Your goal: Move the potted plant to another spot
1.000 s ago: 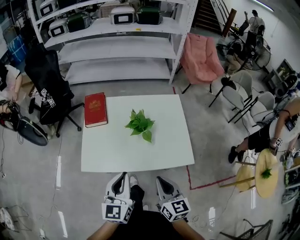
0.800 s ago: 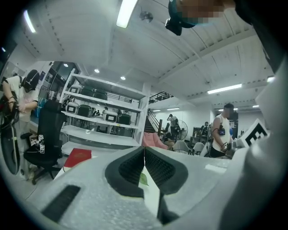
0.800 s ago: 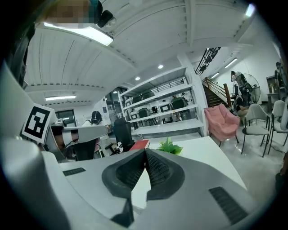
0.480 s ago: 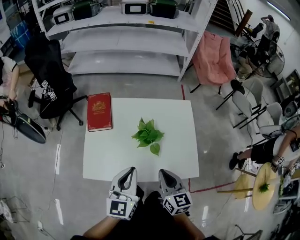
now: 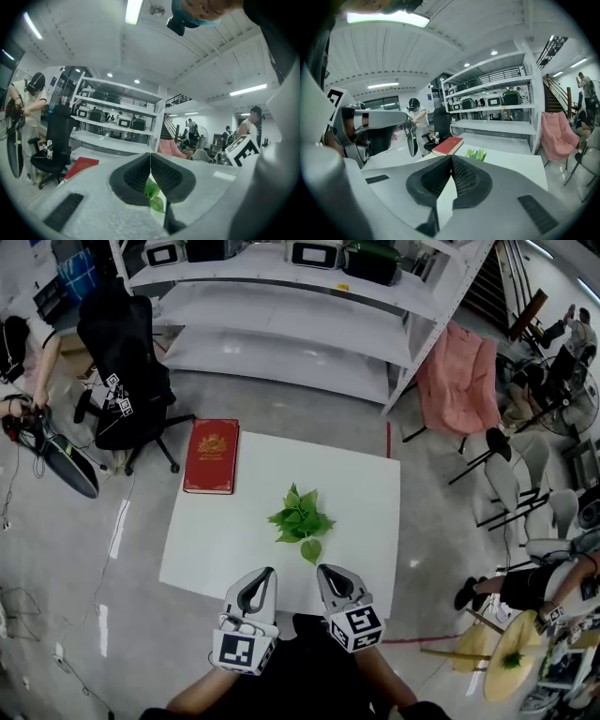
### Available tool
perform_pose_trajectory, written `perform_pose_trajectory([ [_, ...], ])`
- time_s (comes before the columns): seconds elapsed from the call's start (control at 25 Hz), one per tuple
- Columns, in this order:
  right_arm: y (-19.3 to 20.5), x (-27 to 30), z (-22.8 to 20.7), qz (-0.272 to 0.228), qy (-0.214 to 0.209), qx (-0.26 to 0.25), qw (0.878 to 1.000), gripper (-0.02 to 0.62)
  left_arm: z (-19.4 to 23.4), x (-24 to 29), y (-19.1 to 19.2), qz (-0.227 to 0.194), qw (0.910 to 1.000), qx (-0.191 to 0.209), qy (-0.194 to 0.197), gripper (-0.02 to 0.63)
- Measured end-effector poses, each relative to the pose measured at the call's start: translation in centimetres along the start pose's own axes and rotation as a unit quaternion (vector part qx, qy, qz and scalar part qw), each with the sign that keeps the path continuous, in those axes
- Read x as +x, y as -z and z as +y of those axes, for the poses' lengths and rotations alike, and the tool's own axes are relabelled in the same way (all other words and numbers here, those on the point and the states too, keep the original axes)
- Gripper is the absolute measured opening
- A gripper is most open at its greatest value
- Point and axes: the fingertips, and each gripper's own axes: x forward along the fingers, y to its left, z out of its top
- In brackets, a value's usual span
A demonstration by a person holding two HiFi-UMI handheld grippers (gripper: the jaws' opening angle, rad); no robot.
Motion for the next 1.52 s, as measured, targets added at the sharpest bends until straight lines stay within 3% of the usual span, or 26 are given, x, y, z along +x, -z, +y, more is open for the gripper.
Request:
perform_pose_trajectory([
  [0.2, 0.9, 2.1, -3.0, 0.042, -0.035, -0.057, 0.997, 0.011, -0.4, 1.2, -0.6, -0.015, 0.9989, -0.004, -0.044, 0.018],
  [0.4, 2.5, 4.6, -4.5, 0.09, -0.084, -0.109, 0.986, 0.012, -0.5, 2.3, -0.4, -0.012, 0.9972, 0.002, -0.074, 0.018],
  [0.52, 3.9, 5.9, -5.1, 0.13, -0.103, -0.156, 0.974, 0.012, -0.5, 2.8, -0.5, -0.017, 0.9959, 0.0, -0.088, 0.018],
  [0.72, 6.0, 8.2, -6.3, 0.176, -0.117, -0.226, 0.951, 0.012, -0.7, 3.3, 0.7, 0.012, 0.9954, 0.0, -0.095, 0.018],
  [1.12, 9.0, 11.7, -7.2, 0.237, -0.147, -0.298, 0.913, 0.012, 0.8, 4.4, 1.2, 0.017, 0.9936, -0.015, -0.111, 0.018],
  [1.52, 10.6, 13.6, -6.3, 0.27, -0.177, -0.339, 0.884, 0.014, 2.5, 6.0, 1.4, 0.027, 0.9933, -0.021, -0.111, 0.018],
])
